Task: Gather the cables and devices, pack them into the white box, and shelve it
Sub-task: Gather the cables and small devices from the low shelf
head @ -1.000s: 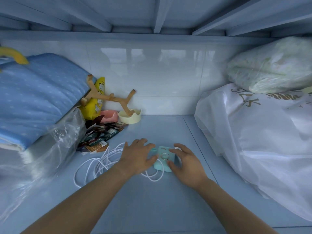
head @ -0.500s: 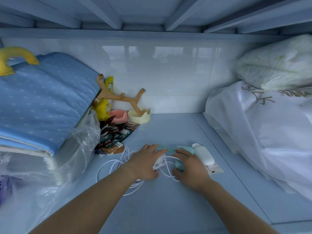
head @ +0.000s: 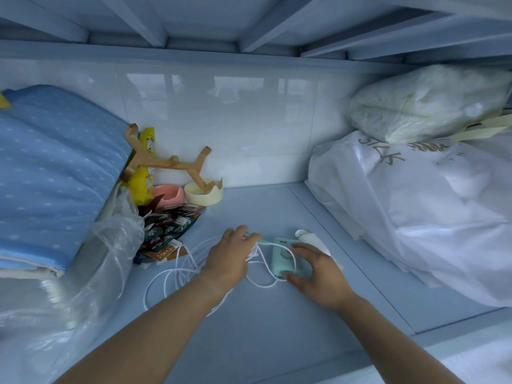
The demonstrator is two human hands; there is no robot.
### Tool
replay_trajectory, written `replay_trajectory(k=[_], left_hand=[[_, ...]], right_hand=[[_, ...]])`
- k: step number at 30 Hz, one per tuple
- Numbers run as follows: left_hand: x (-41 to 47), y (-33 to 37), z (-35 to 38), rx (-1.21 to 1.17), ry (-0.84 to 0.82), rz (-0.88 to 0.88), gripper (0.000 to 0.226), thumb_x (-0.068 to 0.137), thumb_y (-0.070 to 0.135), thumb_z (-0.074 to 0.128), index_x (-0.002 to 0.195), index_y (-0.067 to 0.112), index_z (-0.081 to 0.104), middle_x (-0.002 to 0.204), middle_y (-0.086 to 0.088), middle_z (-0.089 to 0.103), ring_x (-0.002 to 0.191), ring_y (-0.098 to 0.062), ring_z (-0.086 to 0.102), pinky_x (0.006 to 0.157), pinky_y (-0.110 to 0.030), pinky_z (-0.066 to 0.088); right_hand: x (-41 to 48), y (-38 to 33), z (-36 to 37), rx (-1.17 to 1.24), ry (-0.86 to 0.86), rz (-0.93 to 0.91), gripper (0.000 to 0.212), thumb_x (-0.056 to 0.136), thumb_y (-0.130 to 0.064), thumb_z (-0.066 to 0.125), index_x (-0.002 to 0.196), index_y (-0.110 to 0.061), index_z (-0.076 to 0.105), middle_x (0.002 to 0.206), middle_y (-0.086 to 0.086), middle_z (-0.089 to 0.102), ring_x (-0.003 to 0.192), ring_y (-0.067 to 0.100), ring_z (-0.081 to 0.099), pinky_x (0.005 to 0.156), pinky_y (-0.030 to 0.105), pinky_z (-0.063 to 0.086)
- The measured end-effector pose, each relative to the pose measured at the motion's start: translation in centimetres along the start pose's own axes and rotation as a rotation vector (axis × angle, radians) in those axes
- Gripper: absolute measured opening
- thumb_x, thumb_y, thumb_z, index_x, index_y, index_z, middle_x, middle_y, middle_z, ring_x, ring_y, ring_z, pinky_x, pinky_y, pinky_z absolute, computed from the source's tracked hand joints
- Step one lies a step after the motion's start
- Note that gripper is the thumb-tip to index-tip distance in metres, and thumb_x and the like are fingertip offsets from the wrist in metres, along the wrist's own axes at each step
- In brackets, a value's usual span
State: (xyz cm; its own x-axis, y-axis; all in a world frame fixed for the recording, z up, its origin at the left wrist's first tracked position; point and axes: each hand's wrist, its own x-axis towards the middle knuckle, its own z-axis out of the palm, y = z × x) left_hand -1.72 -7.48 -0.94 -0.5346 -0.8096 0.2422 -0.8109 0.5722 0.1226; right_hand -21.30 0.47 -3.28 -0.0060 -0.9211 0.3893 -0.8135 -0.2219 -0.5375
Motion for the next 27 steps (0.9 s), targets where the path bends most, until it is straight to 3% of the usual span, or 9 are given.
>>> replay_trajectory(k=[5, 9, 13, 14, 16, 19, 23, 27], left_hand=[[-0.4, 0.7, 0.6, 0.032, -0.028, 0.001, 0.063, 0.084, 0.007, 0.051, 0.139, 0.029, 0.03, 0.149, 0.001, 0.022, 0.134, -0.021, 0.02, 0.089, -0.039, 0.047], [-0.2, 0.9, 1.2, 0.038, -0.07, -0.015, 0.077, 0.081, 0.023, 0.059, 0.144, 0.025, 0.014, 0.154, -0.001, 0.012, 0.14, -0.022, 0.01, 0.099, -0.04, 0.041], [0.1, 0.8, 1.6, 0.045, -0.135, -0.121, 0.082, 0.08, 0.038, 0.059, 0.145, 0.025, 0.011, 0.155, -0.003, -0.002, 0.141, -0.032, -0.006, 0.107, -0.055, 0.023], [0.2, 0.8, 1.7, 0.008, -0.165, -0.157, 0.078, 0.08, 0.037, 0.058, 0.143, 0.029, 0.013, 0.155, -0.003, -0.003, 0.14, -0.037, -0.005, 0.106, -0.058, 0.023], [0.4, 0.7, 1.8, -0.06, -0.189, -0.195, 0.07, 0.082, 0.034, 0.057, 0.141, 0.035, 0.019, 0.152, -0.008, 0.008, 0.134, -0.043, 0.015, 0.103, -0.054, 0.033], [0.5, 0.6, 1.9, -0.024, -0.182, -0.172, 0.065, 0.083, 0.027, 0.055, 0.139, 0.036, 0.024, 0.138, -0.009, 0.029, 0.118, -0.038, 0.039, 0.096, -0.046, 0.042], [0.4, 0.6, 1.6, -0.027, -0.116, -0.153, 0.067, 0.081, 0.012, 0.054, 0.137, 0.036, 0.027, 0.129, -0.009, 0.034, 0.108, -0.036, 0.046, 0.083, -0.038, 0.044], [0.1, 1.0, 0.9, -0.076, 0.005, -0.157, 0.07, 0.078, 0.001, 0.05, 0.134, 0.037, 0.03, 0.128, -0.006, 0.036, 0.105, -0.033, 0.046, 0.074, -0.037, 0.043]], right_hand=[[0.0, 0.0, 0.2, 0.011, -0.002, 0.006, 0.04, 0.076, -0.025, 0.071, 0.114, -0.019, 0.062, 0.126, -0.004, 0.055, 0.117, 0.012, 0.051, 0.097, 0.017, 0.036], [0.3, -0.3, 0.5, 0.044, -0.019, 0.018, 0.037, 0.076, -0.021, 0.071, 0.112, -0.017, 0.063, 0.122, -0.002, 0.058, 0.116, 0.012, 0.052, 0.1, 0.023, 0.038], [0.5, -0.4, 0.9, 0.062, -0.007, 0.026, 0.036, 0.075, -0.018, 0.07, 0.111, -0.018, 0.063, 0.121, -0.001, 0.059, 0.115, 0.011, 0.052, 0.096, 0.011, 0.031], [0.6, -0.4, 0.9, 0.065, -0.006, 0.027, 0.035, 0.075, -0.017, 0.07, 0.11, -0.018, 0.064, 0.12, -0.001, 0.059, 0.114, 0.011, 0.052, 0.094, 0.009, 0.029], [0.7, -0.4, 1.0, 0.069, -0.004, 0.026, 0.035, 0.075, -0.015, 0.069, 0.109, -0.018, 0.064, 0.119, -0.002, 0.06, 0.113, 0.011, 0.053, 0.092, 0.005, 0.028], [0.7, -0.1, 1.1, 0.083, -0.002, 0.019, 0.037, 0.075, -0.014, 0.069, 0.111, -0.017, 0.062, 0.117, -0.003, 0.06, 0.111, 0.012, 0.054, 0.091, 0.004, 0.028], [0.5, 0.2, 1.1, 0.104, 0.014, 0.063, 0.041, 0.075, -0.016, 0.07, 0.114, -0.02, 0.059, 0.113, -0.005, 0.061, 0.104, 0.012, 0.056, 0.09, 0.013, 0.036], [0.2, 0.7, 0.8, 0.111, 0.019, 0.06, 0.046, 0.072, -0.027, 0.073, 0.115, -0.027, 0.057, 0.109, -0.015, 0.059, 0.097, 0.001, 0.052, 0.09, 0.015, 0.04]])
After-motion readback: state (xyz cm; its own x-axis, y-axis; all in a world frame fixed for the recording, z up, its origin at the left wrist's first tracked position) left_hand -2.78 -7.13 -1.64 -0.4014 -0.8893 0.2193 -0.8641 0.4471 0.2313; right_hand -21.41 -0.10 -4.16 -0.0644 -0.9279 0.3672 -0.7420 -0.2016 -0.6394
